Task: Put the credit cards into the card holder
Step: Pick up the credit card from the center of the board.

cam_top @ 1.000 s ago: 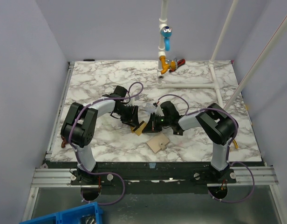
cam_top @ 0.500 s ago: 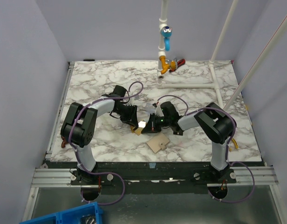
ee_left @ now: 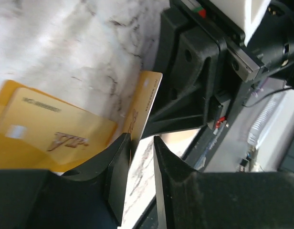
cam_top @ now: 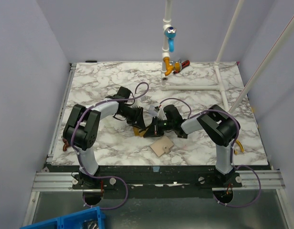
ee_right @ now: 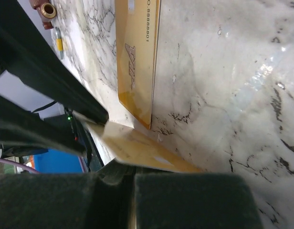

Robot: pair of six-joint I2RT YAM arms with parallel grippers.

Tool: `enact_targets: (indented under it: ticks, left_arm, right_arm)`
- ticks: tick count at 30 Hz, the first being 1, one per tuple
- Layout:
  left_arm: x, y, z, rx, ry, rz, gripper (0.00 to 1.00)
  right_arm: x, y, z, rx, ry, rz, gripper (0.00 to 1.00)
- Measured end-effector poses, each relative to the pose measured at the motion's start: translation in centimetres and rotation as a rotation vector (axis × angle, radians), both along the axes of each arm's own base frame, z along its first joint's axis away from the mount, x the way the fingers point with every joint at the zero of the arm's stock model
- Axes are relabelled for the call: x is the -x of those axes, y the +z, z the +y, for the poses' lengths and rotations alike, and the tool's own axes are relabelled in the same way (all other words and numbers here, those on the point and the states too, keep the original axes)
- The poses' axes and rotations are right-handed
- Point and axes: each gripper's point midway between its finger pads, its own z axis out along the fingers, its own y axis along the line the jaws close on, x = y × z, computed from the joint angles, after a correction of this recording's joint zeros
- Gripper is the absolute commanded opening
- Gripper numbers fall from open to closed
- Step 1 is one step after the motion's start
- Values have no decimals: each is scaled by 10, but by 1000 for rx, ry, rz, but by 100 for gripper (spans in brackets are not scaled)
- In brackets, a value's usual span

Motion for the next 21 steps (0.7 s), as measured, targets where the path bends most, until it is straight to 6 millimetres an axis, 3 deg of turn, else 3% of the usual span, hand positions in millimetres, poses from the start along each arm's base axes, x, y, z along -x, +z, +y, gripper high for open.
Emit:
enact_targets:
  ticks: [5,12,21]
  left_arm:
    - [17,-4,-7,20,-40,72,27]
    - [17,-6,-6,15,-46,71,27]
    - [8,-12,3,-109,-18,-16,11]
  right_arm:
    - [-1,0,0,-4,-3,0,1]
    - [1,-1,-1,-3,-3,3,1]
    - [1,-2,-1,3,-11,-5,1]
